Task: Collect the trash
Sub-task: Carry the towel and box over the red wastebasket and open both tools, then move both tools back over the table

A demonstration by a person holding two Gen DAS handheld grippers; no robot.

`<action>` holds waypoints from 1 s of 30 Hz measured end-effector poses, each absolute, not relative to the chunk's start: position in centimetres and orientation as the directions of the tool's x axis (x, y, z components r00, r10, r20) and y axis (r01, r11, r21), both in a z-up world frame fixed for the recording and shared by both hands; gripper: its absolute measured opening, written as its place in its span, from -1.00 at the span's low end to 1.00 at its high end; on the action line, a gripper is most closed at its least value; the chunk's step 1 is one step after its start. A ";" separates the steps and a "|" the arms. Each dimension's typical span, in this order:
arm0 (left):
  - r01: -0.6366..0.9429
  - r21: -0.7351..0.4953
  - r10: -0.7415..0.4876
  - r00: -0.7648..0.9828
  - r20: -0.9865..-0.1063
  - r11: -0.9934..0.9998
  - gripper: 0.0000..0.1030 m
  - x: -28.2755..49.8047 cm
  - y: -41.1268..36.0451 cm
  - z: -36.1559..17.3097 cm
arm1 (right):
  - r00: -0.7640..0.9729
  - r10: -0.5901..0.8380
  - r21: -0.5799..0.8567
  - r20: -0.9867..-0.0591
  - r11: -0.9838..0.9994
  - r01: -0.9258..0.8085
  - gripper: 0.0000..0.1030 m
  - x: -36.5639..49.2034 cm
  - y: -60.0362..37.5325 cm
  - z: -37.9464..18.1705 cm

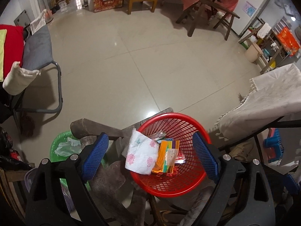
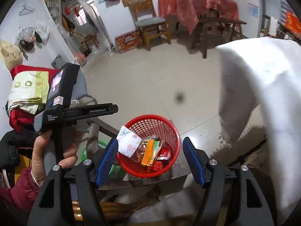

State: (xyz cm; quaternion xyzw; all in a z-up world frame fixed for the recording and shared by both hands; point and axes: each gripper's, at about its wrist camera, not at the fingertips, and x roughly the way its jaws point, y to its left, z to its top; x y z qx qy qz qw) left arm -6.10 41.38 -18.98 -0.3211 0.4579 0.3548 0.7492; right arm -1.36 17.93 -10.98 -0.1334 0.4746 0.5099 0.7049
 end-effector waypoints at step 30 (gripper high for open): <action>-0.102 -0.034 0.045 0.683 -0.729 0.994 0.84 10.3 12.0 -3.9 | 0.702 0.362 0.172 -0.613 0.929 -0.328 0.76 8.3 -18.7 -3.1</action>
